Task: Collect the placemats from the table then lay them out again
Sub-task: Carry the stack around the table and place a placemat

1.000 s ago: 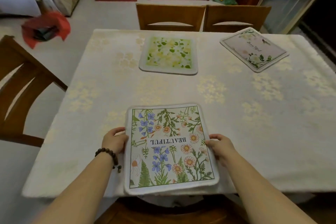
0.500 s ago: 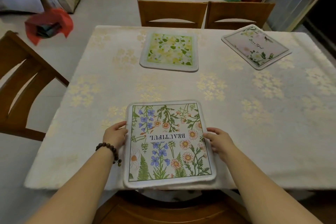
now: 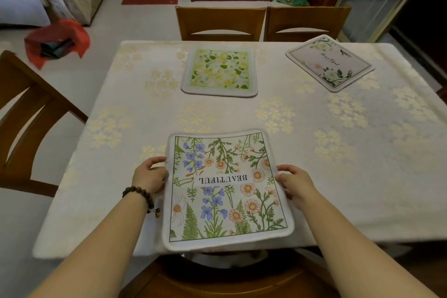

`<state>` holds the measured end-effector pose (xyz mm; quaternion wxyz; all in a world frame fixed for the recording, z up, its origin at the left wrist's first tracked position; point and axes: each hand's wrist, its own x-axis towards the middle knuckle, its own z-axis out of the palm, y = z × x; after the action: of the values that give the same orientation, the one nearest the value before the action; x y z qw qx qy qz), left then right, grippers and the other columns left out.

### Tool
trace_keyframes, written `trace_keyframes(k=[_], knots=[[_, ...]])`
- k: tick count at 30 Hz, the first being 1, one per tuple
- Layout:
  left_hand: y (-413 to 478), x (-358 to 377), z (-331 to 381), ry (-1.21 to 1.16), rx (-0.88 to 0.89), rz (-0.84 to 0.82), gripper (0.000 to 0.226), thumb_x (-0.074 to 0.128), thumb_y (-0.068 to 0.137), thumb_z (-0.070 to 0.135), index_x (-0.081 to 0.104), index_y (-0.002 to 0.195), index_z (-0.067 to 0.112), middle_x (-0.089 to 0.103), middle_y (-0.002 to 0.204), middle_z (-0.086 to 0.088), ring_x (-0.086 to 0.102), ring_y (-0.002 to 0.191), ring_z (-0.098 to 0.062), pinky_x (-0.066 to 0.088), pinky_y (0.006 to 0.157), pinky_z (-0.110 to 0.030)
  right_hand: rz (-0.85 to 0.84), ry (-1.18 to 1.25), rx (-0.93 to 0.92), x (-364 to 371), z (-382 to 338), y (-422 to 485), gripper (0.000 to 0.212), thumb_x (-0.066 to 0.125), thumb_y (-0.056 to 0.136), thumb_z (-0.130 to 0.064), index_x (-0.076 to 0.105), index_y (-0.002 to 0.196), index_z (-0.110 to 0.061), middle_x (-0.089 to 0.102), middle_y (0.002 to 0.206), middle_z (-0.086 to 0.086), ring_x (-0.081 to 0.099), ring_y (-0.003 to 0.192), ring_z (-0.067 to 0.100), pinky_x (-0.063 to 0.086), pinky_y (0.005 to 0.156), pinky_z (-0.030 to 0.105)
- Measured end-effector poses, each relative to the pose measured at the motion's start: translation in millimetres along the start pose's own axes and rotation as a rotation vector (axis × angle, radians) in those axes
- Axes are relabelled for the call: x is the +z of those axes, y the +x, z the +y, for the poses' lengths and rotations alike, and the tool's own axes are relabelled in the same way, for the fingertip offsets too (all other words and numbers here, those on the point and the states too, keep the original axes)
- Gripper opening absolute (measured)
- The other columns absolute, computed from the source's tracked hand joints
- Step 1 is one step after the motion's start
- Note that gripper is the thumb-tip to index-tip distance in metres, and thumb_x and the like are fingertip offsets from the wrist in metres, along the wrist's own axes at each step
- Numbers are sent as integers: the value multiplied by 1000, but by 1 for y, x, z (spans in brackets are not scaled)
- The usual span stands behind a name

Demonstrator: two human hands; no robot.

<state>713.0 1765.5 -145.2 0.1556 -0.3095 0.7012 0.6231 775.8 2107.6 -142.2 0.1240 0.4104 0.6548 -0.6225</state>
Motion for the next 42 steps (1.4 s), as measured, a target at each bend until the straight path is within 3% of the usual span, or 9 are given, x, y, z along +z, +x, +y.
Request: trace_keyframes(k=[2,6,10,12,16,22,24,30,42], knots=[[-4,1,9,-58,7,-29,40,52,77,-12,64,97,21,70,101,-18,67,89,-33,56,82,-49,10,33,-6,-7,-5,-5,25,56,84,5,65,94,-15,73,81,13,71,57,20,52,44,26],[-17,10,25,-93,58,-103,39,53,79,-14,62,97,19,70,103,-19,67,93,-33,56,81,-47,32,63,-36,-24,-13,-18,24,55,84,5,66,96,-13,71,85,13,68,69,24,51,53,30],[-28,28,35,-103,79,-156,38,54,79,-15,62,96,18,70,98,-15,69,78,-25,58,63,-36,86,109,-53,-48,-13,-35,22,55,85,4,66,94,-13,71,85,14,67,71,24,50,52,29],[-33,45,40,-83,89,-198,39,53,78,-16,62,98,17,70,99,-15,69,80,-25,58,64,-35,125,144,-58,-67,-7,-43,22,54,86,4,65,93,-13,70,85,14,67,70,23,49,51,29],[-49,96,46,-39,94,-316,40,51,78,-17,62,100,15,69,102,-17,67,83,-27,58,76,-41,230,214,-59,-116,11,-65,22,54,86,4,64,96,-13,70,82,12,66,67,22,50,49,28],[-101,187,48,60,99,-542,41,51,79,-17,61,107,11,70,98,-15,69,82,-27,60,65,-39,440,329,-65,-208,50,-119,22,57,86,1,65,102,-12,72,91,14,70,83,29,57,67,41],[-125,216,47,92,100,-616,40,52,80,-17,61,107,12,70,97,-14,70,85,-27,57,58,-35,516,383,-67,-238,64,-140,22,56,87,1,66,100,-13,72,92,13,70,84,28,57,65,40],[-194,298,25,214,129,-803,37,53,82,-13,61,108,13,70,97,-14,69,81,-26,55,56,-32,682,503,-34,-314,116,-195,21,56,89,0,66,97,-16,73,89,10,72,78,25,57,57,37],[-297,449,-30,316,114,-850,35,54,84,-11,60,109,11,69,97,-15,68,80,-26,56,57,-34,766,607,50,-462,189,-195,21,55,89,1,66,101,-11,72,94,14,70,82,28,55,59,39]])
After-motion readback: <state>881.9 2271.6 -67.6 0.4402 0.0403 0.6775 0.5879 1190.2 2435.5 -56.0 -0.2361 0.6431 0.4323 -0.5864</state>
